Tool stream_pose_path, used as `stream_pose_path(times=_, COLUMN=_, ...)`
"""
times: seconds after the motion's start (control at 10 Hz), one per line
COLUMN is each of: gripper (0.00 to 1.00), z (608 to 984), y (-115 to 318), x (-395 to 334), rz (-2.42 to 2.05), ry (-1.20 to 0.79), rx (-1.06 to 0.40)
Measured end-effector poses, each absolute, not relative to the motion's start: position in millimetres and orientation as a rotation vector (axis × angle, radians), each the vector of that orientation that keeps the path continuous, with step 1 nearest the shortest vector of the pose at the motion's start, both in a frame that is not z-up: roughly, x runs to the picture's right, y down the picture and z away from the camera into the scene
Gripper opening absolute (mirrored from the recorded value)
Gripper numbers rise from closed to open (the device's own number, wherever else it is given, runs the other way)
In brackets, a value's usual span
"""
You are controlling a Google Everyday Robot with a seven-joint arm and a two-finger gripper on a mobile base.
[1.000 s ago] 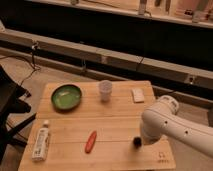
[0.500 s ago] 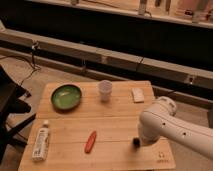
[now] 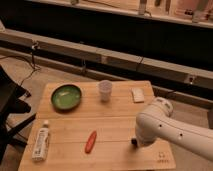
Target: Knock the eraser over
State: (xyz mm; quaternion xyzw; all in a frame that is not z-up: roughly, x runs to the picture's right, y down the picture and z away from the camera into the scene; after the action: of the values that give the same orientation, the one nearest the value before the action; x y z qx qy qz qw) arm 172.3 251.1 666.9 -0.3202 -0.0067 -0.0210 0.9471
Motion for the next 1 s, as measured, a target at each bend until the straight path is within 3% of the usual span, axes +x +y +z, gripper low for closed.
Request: stream_pose_path(times=1.0, gripper=0.01, z=652, y=266, x=119, rz=-0.074, ry=-0.018, rx=-0.617)
